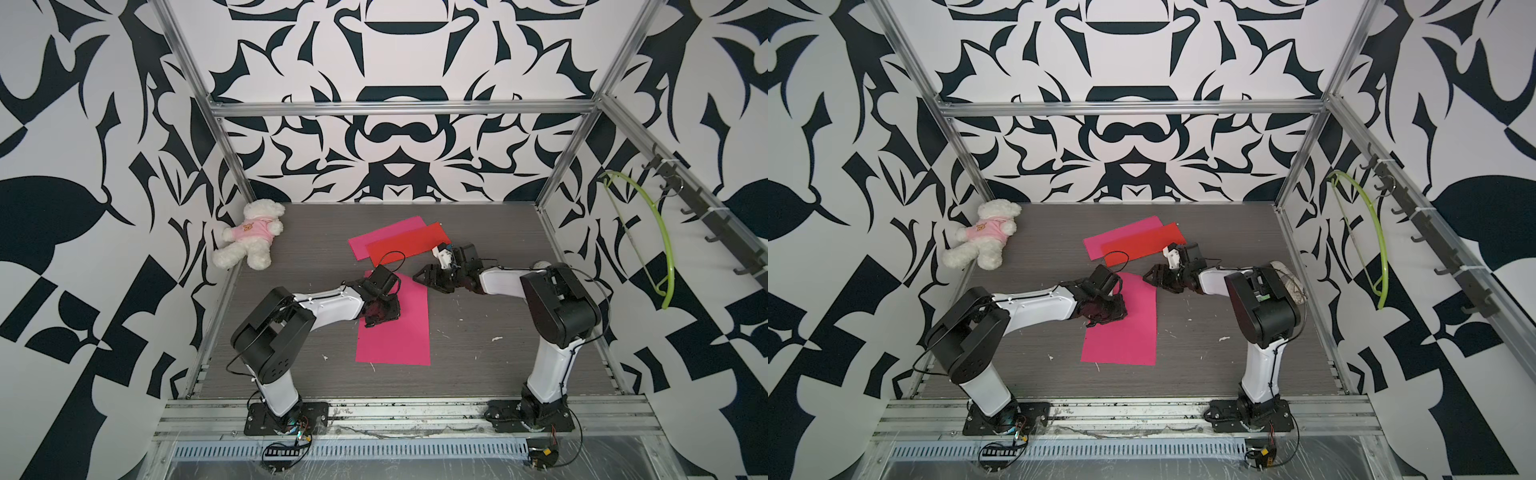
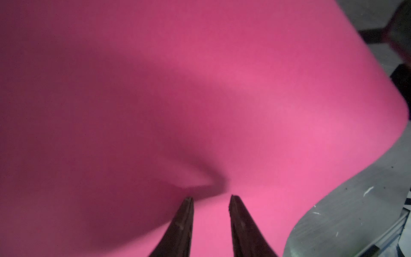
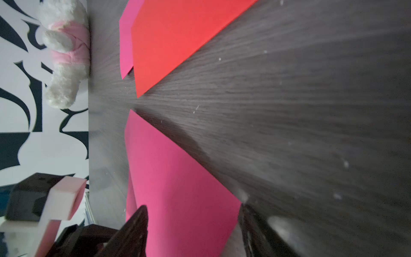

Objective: Fold the rectangular paper in half along the long edge
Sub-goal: Fold the paper at the center of the board.

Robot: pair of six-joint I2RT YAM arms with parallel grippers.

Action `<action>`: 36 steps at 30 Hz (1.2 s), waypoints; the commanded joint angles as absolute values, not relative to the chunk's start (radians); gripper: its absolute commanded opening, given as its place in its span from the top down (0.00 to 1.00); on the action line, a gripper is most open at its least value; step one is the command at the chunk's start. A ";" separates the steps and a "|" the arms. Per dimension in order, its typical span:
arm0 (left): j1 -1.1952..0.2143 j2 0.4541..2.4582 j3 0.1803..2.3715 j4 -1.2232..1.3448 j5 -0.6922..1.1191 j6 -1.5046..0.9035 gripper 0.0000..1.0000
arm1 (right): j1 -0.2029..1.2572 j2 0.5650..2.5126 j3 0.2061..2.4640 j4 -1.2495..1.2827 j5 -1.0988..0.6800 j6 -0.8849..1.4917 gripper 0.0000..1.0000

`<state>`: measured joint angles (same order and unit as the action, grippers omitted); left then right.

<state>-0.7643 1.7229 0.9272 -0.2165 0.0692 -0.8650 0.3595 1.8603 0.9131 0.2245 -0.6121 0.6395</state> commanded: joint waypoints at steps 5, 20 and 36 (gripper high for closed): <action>-0.772 1.769 0.876 -0.306 0.058 -0.899 0.67 | 0.362 1.783 0.752 0.367 -0.636 0.786 0.24; -0.775 1.770 0.879 -0.310 0.055 -0.897 0.67 | 0.368 1.825 0.753 0.433 -0.637 0.820 0.67; -0.775 1.757 0.875 -0.307 0.063 -0.891 0.66 | 0.368 1.850 0.808 0.396 -0.587 0.817 0.79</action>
